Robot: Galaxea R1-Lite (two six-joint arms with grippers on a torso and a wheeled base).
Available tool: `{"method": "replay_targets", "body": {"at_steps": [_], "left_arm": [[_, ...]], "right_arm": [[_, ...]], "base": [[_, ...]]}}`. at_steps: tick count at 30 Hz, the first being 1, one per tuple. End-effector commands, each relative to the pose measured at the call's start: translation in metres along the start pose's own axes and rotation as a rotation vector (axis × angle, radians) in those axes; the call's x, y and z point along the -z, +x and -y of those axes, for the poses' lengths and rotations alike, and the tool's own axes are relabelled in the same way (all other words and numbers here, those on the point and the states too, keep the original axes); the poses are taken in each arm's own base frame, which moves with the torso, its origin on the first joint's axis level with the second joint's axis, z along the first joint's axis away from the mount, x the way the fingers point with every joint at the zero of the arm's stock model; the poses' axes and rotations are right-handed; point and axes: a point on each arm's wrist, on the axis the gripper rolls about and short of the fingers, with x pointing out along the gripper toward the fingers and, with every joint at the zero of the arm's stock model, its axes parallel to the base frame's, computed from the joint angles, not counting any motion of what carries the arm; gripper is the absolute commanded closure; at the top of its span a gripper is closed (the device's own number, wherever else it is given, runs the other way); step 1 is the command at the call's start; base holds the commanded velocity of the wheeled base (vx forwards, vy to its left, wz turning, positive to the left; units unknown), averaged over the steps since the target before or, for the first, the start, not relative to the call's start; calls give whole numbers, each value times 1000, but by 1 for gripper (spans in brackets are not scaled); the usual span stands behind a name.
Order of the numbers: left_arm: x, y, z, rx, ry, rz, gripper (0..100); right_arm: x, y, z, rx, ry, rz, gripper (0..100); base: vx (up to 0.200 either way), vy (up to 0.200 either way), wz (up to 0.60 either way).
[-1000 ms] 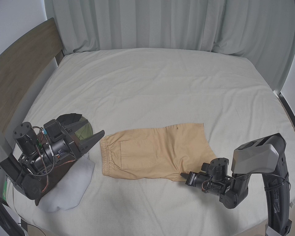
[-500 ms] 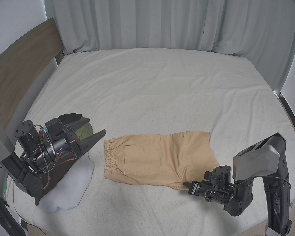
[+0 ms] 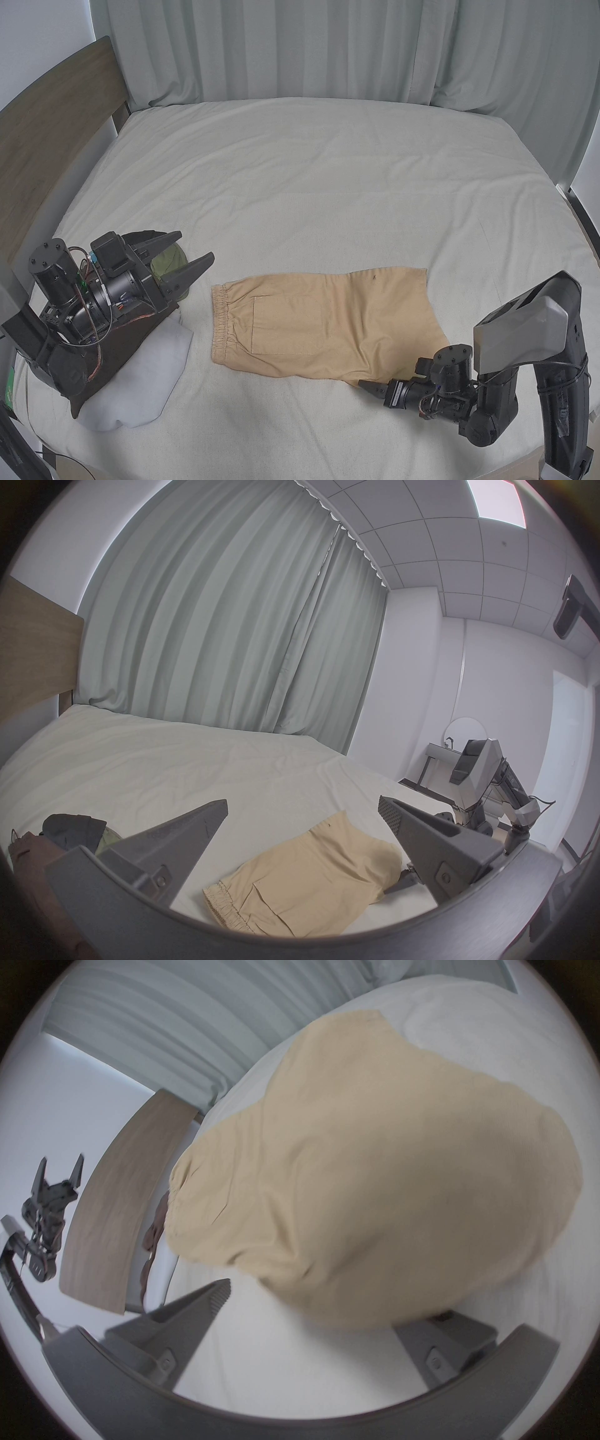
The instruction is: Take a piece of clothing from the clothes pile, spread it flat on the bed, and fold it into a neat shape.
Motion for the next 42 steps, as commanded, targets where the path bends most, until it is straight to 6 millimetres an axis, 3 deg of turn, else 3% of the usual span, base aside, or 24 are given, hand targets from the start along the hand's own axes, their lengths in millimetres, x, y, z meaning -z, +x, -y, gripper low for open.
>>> {"method": "replay_targets", "body": {"at_steps": [1, 12, 24, 29, 37, 42], "left_arm": [[0, -1, 1, 3, 1, -2, 0], [3, -2, 2, 1, -11, -11, 0], [2, -3, 7, 13, -65, -14, 0], [5, -5, 8, 12, -72, -25, 0], [10, -4, 7, 10, -102, -42, 0], [23, 2, 10, 23, -178, -77, 0]], "right_arm": [[13, -15, -11, -43, -21, -83, 0], [6, -36, -44, -165, -71, -69, 0], [-28, -63, -67, -270, -140, 79, 0], [-58, -76, -81, -354, -178, 204, 0], [-86, -96, -74, -365, -234, 315, 0], [-86, -95, -71, -362, -238, 307, 0]], "base": [[0, 0, 0], [0, 0, 0], [0, 0, 0], [0, 0, 0], [0, 0, 0], [0, 0, 0]]}}
